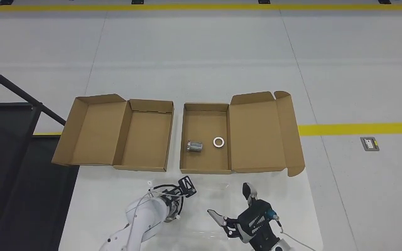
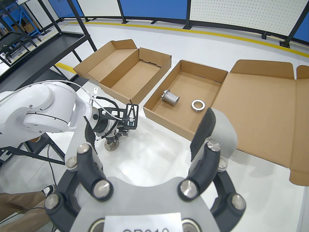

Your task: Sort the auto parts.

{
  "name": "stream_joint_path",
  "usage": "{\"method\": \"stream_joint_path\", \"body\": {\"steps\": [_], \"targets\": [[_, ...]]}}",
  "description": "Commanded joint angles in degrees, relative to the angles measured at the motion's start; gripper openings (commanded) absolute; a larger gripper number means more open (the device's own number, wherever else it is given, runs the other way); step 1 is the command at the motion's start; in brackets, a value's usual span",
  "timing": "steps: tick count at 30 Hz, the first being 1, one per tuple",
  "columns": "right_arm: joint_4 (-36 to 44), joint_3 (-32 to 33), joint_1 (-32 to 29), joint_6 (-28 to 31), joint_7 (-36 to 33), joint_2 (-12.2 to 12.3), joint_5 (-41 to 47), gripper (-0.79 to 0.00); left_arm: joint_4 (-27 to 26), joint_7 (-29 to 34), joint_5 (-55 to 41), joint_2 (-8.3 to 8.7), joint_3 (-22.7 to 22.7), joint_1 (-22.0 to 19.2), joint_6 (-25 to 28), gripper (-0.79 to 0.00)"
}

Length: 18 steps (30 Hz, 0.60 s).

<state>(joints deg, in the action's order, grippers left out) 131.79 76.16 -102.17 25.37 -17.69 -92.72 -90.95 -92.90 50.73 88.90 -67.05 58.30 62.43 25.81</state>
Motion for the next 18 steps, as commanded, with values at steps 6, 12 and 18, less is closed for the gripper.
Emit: {"method": "stream_joint_path", "body": {"steps": [6, 12, 18], "targets": [[0.0, 0.0, 0.0, 0.0, 0.0, 0.0, 0.0, 0.0, 0.3, -1.5, -0.6, -0.15, 0.1, -0.1, 0.5, -0.551], [0.0, 0.0, 0.0, 0.0, 0.0, 0.0, 0.0, 0.0, 0.7, -1.2, 0.7, -0.2, 0.5, -0.3, -0.4, -0.536], [0.0, 0.0, 0.0, 0.0, 0.0, 0.0, 0.0, 0.0, 1.1, -0.8, 2.3, -0.21, 0.5, 0.1, -0.6, -0.566]]}}
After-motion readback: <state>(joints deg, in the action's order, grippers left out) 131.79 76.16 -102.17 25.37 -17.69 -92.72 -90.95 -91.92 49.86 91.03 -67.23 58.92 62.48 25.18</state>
